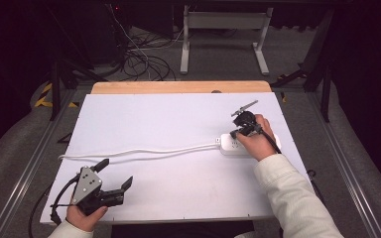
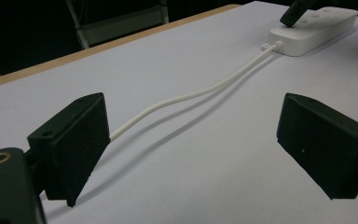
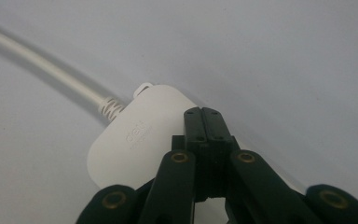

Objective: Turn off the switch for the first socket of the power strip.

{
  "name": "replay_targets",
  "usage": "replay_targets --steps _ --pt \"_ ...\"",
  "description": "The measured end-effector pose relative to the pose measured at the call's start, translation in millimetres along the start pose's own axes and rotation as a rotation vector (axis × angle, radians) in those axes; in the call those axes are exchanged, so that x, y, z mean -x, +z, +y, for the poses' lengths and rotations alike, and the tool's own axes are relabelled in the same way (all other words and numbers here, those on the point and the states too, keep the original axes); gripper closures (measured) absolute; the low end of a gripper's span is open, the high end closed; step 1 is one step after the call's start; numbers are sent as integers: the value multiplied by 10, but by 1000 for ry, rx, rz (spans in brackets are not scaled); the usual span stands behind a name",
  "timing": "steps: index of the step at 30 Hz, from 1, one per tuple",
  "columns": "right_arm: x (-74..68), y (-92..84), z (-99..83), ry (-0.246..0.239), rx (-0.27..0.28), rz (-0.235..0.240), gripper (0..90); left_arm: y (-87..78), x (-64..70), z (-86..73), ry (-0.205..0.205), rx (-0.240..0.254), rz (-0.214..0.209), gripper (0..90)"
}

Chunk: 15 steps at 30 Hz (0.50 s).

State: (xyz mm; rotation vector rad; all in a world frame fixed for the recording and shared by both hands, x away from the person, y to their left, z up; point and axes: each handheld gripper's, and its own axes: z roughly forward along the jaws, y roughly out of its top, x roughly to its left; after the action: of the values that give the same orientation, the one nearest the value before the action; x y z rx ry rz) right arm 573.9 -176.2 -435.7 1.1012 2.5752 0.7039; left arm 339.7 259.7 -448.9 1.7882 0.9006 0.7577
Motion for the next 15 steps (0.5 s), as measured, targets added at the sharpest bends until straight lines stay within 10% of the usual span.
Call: replay_targets --steps 15 --pt "-26 3 -26 11 16 -15 900 -2 -2 0 -1 2 -3 96"
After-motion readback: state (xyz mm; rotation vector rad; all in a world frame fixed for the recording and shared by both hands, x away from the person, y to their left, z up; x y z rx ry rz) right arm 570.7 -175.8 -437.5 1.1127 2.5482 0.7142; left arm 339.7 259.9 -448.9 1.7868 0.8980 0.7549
